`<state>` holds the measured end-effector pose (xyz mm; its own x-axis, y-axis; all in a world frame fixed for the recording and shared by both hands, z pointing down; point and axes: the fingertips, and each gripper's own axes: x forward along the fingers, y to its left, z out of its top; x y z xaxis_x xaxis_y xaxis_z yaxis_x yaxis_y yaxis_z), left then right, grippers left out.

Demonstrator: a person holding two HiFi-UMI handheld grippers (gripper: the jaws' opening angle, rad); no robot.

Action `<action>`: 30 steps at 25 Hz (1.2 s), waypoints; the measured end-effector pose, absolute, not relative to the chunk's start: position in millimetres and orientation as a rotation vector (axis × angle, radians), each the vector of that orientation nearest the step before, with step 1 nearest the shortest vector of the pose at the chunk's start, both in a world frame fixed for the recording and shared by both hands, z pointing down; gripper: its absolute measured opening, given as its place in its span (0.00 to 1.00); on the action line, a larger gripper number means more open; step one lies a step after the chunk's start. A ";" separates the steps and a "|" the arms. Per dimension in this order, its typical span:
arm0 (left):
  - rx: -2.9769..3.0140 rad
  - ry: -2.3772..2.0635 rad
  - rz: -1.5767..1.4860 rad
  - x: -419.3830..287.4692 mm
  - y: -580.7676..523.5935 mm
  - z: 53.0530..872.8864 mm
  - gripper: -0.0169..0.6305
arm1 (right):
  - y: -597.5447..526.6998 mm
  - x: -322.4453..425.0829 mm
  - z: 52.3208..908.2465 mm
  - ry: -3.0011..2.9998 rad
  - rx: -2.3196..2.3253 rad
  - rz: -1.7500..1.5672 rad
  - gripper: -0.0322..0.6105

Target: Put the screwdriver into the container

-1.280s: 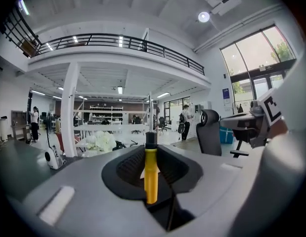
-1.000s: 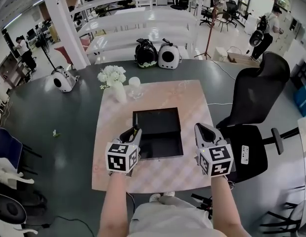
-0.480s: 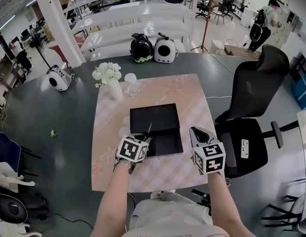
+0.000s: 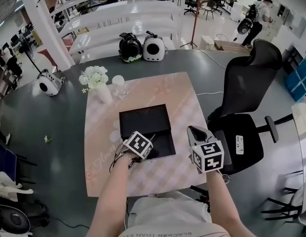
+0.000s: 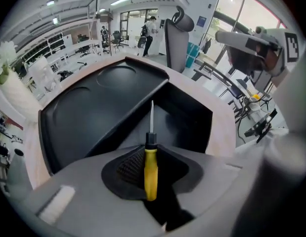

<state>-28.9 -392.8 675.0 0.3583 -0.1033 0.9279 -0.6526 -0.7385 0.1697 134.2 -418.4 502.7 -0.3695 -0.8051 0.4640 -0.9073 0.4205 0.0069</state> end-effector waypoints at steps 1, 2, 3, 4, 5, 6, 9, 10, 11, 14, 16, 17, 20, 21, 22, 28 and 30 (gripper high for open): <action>2.086 -0.636 1.410 -28.0 -391.7 680.1 0.16 | -418.8 137.1 503.7 -2.277 1.467 0.355 0.06; 2.073 -0.619 1.434 -27.2 -390.8 685.1 0.16 | -419.5 139.6 504.6 -2.272 1.473 0.360 0.06; 2.062 -0.604 1.453 -26.3 -390.1 689.7 0.16 | -420.2 141.9 505.2 -2.269 1.477 0.363 0.06; 2.053 -0.593 1.471 -25.8 -389.4 694.1 0.16 | -421.0 143.9 505.4 -2.267 1.481 0.364 0.06; 2.045 -0.588 1.491 -25.8 -388.9 698.4 0.16 | -421.5 146.2 505.2 -2.265 1.484 0.364 0.06; 2.036 -0.587 1.512 -26.3 -388.1 702.6 0.16 | -421.8 148.8 504.8 -2.263 1.488 0.365 0.06; 2.019 -0.582 1.522 -25.0 -384.8 704.1 0.16 | -421.1 158.2 504.3 -2.254 1.510 0.383 0.06; 2.021 -0.576 1.501 -22.8 -384.5 701.8 0.17 | -420.8 160.7 504.8 -2.252 1.518 0.392 0.06; 2.020 -0.566 1.474 -20.4 -383.4 700.1 0.20 | -420.7 162.1 505.2 -2.251 1.524 0.400 0.06; 2.011 -0.540 1.426 -15.5 -379.0 698.1 0.34 | -421.1 160.3 504.8 -2.260 1.529 0.408 0.06; 2.027 -0.558 1.433 -15.3 -380.9 694.8 0.41 | -420.8 157.7 502.7 -2.269 1.527 0.406 0.06; 2.042 -0.575 1.430 -15.7 -383.0 690.5 0.41 | -420.5 156.4 501.1 -2.273 1.526 0.403 0.06; 2.112 -0.632 1.378 -17.6 -390.7 665.3 0.41 | -420.0 152.7 494.4 -2.285 1.527 0.391 0.06; 2.141 -0.656 1.351 -19.4 -392.8 653.7 0.41 | -419.8 151.8 491.0 -2.289 1.529 0.384 0.06; 2.172 -0.687 1.314 -22.1 -395.0 640.6 0.41 | -419.9 151.0 486.7 -2.295 1.532 0.374 0.06; 2.286 -1.008 0.844 -66.7 -414.0 545.0 0.35 | -424.6 138.9 443.4 -2.374 1.548 0.278 0.06; 2.311 -1.144 0.666 -89.9 -420.5 513.3 0.29 | -426.0 132.6 426.1 -2.411 1.556 0.241 0.06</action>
<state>-89.9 -420.5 513.3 0.5338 -0.5882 0.6075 -0.8186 -0.5394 0.1971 132.6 -426.0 426.1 -0.3919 -0.8677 0.3058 -0.9110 0.4123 0.0024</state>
